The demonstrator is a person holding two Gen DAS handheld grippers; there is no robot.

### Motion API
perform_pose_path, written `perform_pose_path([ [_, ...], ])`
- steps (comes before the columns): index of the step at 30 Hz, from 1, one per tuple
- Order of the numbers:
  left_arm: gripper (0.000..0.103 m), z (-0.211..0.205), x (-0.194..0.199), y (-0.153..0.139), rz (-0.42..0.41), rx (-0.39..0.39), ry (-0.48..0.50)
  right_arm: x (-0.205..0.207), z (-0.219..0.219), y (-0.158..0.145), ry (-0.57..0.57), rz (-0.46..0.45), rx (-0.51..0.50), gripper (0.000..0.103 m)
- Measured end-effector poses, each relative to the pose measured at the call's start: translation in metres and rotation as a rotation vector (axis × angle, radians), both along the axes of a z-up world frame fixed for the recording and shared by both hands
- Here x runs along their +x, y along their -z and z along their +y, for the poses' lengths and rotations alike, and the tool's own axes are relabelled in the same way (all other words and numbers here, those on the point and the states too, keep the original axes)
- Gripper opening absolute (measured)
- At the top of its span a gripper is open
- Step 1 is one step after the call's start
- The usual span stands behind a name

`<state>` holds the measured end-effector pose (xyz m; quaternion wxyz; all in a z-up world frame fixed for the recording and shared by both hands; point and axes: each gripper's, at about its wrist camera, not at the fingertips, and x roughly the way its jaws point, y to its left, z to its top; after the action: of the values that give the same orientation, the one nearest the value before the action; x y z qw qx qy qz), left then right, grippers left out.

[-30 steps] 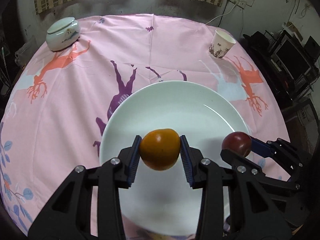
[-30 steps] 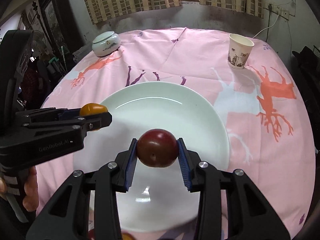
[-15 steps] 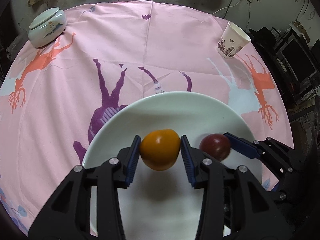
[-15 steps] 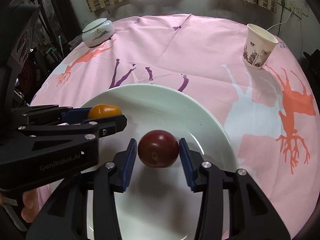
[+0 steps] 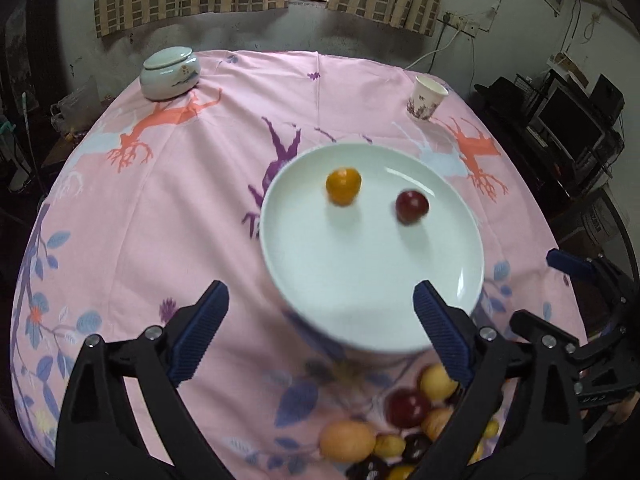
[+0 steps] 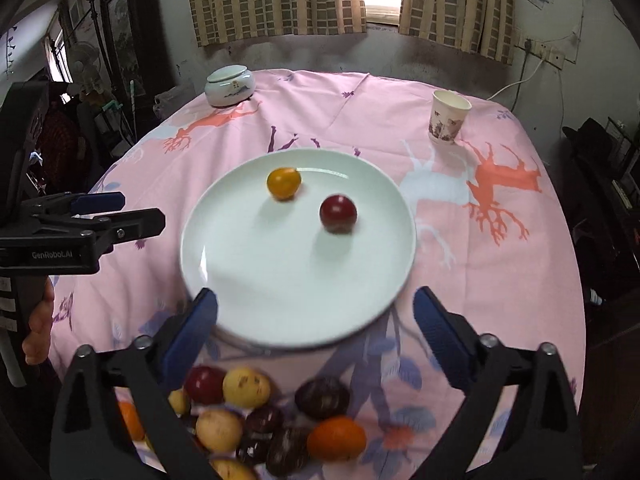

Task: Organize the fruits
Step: 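Carry both fruits onto the white plate and open both tools, then grasp a mandarin orange with the left tool while the right tool grasps a large orange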

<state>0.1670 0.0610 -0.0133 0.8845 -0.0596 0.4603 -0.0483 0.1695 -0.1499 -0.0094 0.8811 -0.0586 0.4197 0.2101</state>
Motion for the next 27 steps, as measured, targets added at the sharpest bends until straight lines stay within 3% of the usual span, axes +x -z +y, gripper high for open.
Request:
perform_pose_path([
  [6,0.095,0.012,-0.104,0.041,0.025,-0.053,0.002,-0.105,-0.025,0.027,0.065,-0.008,0.006,0.101],
  [11,0.095,0.012,-0.155,0.056,0.013,0.002,-0.014,-0.153,-0.037,0.048,0.143,-0.008,-0.011,0.101],
  [16,0.095,0.007,-0.177,0.052,-0.013,0.010,0.010,-0.155,-0.041,0.053,0.179,-0.015,-0.011,0.101],
  [22,0.095,-0.002,-0.182,0.054,-0.011,0.024,0.046,-0.125,-0.062,0.047,0.266,-0.088,0.036,0.101],
  [24,0.095,-0.006,-0.181,0.055,-0.008,0.025,0.063,-0.107,-0.062,0.050,0.270,-0.095,0.027,0.081],
  [27,0.095,-0.011,-0.181,0.056,-0.009,0.041,0.082,-0.079,-0.061,0.065,0.270,-0.032,0.063,0.071],
])
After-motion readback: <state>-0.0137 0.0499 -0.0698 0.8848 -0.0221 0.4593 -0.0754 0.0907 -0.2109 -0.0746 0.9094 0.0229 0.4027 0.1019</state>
